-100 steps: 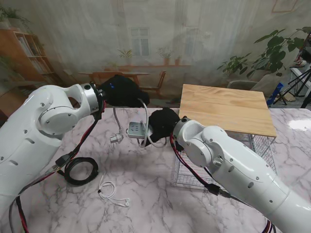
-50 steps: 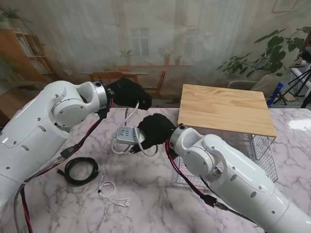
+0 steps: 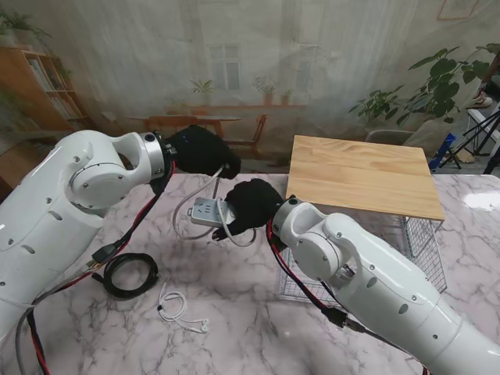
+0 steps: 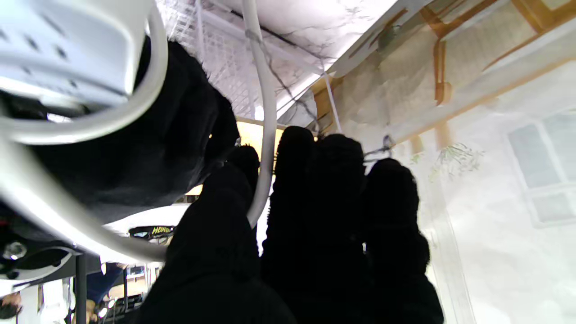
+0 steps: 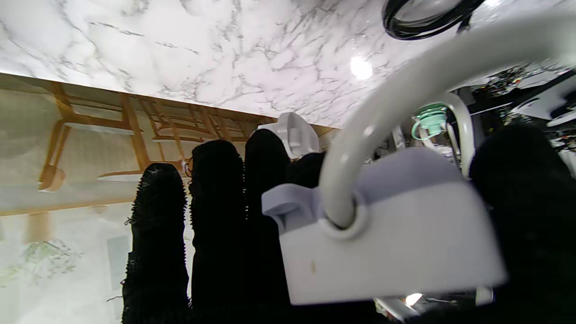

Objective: Load the small electronics into the mesh drawer

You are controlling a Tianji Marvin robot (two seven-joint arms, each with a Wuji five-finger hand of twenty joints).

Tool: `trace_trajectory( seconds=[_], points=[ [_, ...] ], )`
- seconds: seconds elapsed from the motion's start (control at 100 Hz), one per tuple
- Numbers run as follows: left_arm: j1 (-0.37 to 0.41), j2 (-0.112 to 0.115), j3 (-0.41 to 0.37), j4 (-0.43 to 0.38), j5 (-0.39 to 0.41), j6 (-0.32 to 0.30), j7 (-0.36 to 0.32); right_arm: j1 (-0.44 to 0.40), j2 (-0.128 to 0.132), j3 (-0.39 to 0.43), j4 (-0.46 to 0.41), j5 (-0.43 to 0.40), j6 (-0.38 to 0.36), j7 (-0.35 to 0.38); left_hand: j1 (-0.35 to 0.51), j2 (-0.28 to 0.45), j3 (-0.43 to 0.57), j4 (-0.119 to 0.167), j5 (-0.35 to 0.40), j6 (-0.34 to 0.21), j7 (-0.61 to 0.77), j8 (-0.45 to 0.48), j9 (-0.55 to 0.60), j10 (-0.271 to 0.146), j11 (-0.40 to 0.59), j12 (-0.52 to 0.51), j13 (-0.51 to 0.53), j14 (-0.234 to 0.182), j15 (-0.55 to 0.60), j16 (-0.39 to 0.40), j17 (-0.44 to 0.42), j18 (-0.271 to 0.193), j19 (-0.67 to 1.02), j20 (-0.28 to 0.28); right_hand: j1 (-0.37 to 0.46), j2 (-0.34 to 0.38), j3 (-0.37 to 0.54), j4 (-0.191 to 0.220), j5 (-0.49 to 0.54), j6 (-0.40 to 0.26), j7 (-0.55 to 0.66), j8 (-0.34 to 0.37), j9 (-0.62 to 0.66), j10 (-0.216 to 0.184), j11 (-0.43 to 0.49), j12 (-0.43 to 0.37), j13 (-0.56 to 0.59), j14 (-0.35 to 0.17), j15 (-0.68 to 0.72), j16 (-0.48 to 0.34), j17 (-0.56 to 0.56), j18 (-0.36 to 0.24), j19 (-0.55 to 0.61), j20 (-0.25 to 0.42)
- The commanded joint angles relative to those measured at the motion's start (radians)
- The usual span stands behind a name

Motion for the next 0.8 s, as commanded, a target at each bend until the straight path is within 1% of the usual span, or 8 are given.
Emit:
trace_trajectory(
  seconds=[0.0,0.17,0.26,0.3,0.38,0.53,0.56,0.79],
  points=[
    [0.006,0.012,-0.012,0.003,0.008,-0.007,-0.012,0.001,0.001,0.015,0.015,-0.003,0.014,-0.001,0.082,0.025,0.018,0.029,0.018,-0.049,0.03,0.001,0.04,0.012,0.033,0.016,0.027,-0.013,0.038,0.007,0.014,-0.01,0.056,0.028,0.213,0.266,0.306,0.02,0.167,-0.131,0.104,0.007,0.035,-0.114,0.073,0.017,0.004,-0.02,0.069,0.026,-0.003,0.007,0.018,-0.002],
    [0.053,0.019,-0.076,-0.009,0.074,-0.039,-0.011,-0.004,0.003,0.043,0.015,-0.036,0.046,-0.006,0.057,-0.031,0.076,0.06,0.036,-0.004,0.033,-0.023,0.082,0.019,0.078,0.034,0.073,-0.002,0.094,-0.007,0.051,0.012,0.124,0.029,0.214,0.265,0.306,0.02,0.166,-0.128,0.104,0.007,0.035,-0.113,0.074,0.017,0.004,-0.017,0.07,0.026,-0.003,0.01,0.019,-0.001],
    [0.088,0.022,-0.118,-0.025,0.088,-0.064,-0.002,0.001,0.006,0.05,0.015,-0.067,0.06,-0.002,-0.088,-0.147,0.333,0.068,0.068,0.03,0.068,-0.049,0.136,0.004,0.142,0.044,0.131,0.003,0.173,-0.047,0.097,0.029,0.217,-0.004,0.215,0.265,0.304,0.02,0.165,-0.126,0.103,0.007,0.034,-0.112,0.074,0.017,0.004,-0.017,0.07,0.026,-0.005,0.01,0.018,-0.001],
    [0.104,0.023,-0.137,-0.037,0.083,-0.072,-0.001,0.009,0.007,0.048,0.019,-0.081,0.064,0.001,-0.137,-0.186,0.425,0.082,0.083,0.041,0.081,-0.06,0.16,-0.006,0.167,0.049,0.159,0.001,0.202,-0.057,0.123,0.031,0.254,-0.013,0.216,0.266,0.304,0.02,0.165,-0.126,0.103,0.007,0.034,-0.112,0.074,0.017,0.004,-0.017,0.07,0.026,-0.005,0.009,0.018,-0.001],
    [0.133,0.025,-0.171,-0.068,0.053,-0.077,-0.007,0.03,0.009,0.036,0.035,-0.108,0.066,0.008,-0.195,-0.227,0.527,0.103,0.101,0.056,0.098,-0.083,0.193,-0.016,0.206,0.056,0.173,-0.008,0.279,-0.069,0.162,0.036,0.311,-0.031,0.215,0.267,0.303,0.02,0.165,-0.126,0.103,0.007,0.033,-0.113,0.074,0.017,0.004,-0.017,0.07,0.026,-0.006,0.008,0.017,-0.001],
    [0.167,0.028,-0.213,-0.138,-0.021,-0.059,-0.044,0.08,0.006,-0.021,0.084,-0.127,0.06,0.006,-0.209,-0.233,0.552,0.096,0.105,0.073,0.103,-0.095,0.24,-0.037,0.266,0.073,0.183,-0.038,0.421,-0.124,0.237,0.039,0.398,-0.065,0.213,0.267,0.302,0.02,0.165,-0.126,0.103,0.007,0.033,-0.117,0.074,0.017,0.002,-0.021,0.069,0.026,-0.006,0.008,0.017,-0.001],
    [0.169,0.029,-0.216,-0.149,-0.031,-0.057,-0.05,0.09,0.005,-0.034,0.094,-0.124,0.06,0.007,-0.208,-0.235,0.551,0.097,0.108,0.074,0.104,-0.095,0.249,-0.04,0.275,0.07,0.181,-0.042,0.453,-0.164,0.249,0.04,0.418,-0.094,0.212,0.268,0.302,0.02,0.165,-0.126,0.103,0.007,0.033,-0.117,0.074,0.017,0.002,-0.021,0.069,0.026,-0.006,0.008,0.017,-0.001],
    [0.147,0.032,-0.194,-0.196,-0.069,-0.018,-0.101,0.145,-0.008,-0.121,0.148,-0.086,0.043,-0.004,-0.207,-0.243,0.568,0.099,0.117,0.088,0.107,-0.094,0.268,-0.045,0.278,0.066,0.182,-0.048,0.481,-0.177,0.28,0.036,0.432,-0.107,0.21,0.268,0.303,0.021,0.164,-0.129,0.103,0.008,0.032,-0.12,0.075,0.017,0.002,-0.025,0.073,0.028,-0.004,0.005,0.018,-0.001]
  ],
)
